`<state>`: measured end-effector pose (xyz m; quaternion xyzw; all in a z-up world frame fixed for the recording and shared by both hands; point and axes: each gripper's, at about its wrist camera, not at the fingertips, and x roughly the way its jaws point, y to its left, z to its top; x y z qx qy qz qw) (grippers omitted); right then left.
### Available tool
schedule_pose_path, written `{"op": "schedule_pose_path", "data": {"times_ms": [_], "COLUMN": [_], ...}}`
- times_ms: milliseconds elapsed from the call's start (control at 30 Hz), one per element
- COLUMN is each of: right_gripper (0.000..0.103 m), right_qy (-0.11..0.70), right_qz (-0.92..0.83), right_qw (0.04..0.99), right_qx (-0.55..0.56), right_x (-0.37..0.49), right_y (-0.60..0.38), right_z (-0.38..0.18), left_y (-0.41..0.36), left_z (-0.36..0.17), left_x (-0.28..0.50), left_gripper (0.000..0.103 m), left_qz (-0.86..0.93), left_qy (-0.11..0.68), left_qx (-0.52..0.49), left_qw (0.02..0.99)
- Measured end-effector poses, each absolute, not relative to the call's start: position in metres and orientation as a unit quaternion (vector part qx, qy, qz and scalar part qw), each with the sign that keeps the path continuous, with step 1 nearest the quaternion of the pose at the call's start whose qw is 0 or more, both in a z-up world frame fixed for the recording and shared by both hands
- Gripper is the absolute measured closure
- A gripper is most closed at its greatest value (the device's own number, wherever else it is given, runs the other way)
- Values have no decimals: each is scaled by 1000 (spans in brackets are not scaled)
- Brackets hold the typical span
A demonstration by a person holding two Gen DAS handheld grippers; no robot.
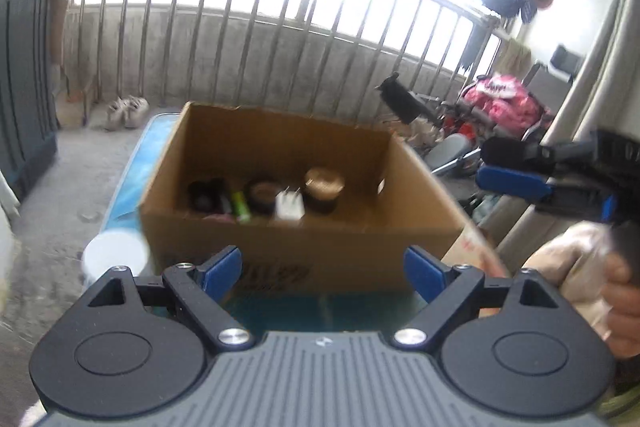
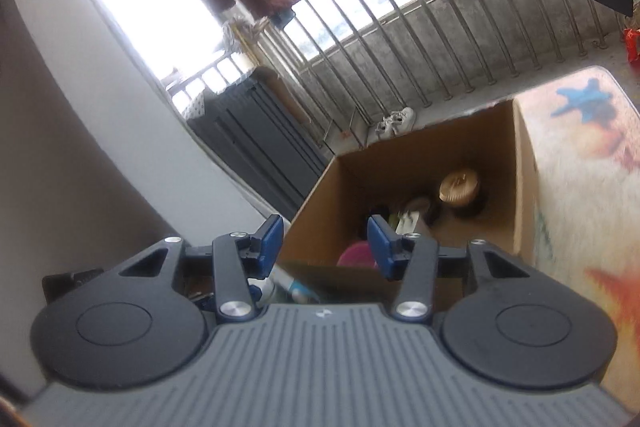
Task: Organize rigid objects
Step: 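Open the right tool and withdraw it from the box, then grasp the green dropper bottle by its cap with the right tool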
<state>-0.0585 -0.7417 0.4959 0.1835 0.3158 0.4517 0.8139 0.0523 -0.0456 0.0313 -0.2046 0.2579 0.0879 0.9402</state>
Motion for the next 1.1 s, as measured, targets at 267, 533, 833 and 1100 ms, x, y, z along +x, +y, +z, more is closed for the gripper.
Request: {"op": "schedule_pose_path", "data": {"times_ms": [267, 533, 833, 1100], "right_gripper": [58, 67, 74, 83], "right_qy": [346, 358, 365, 380], "right_qz": [468, 486, 508, 527], "right_qw": [811, 797, 779, 759], "right_qx": [63, -1, -29, -30], "right_x": [-89, -89, -68, -54], "right_y": [-651, -588, -555, -540], "right_z": [453, 426, 415, 404], "left_y": [-63, -56, -39, -28], "left_z": [-24, -52, -63, -73], "left_x": [59, 74, 82, 79], "left_gripper": [33, 33, 40, 51], "left_qz": [127, 172, 178, 174], "left_qy": [312, 316, 308, 306], "left_qx": [-129, -94, -121, -138], "left_qw": [933, 928, 927, 926]}}
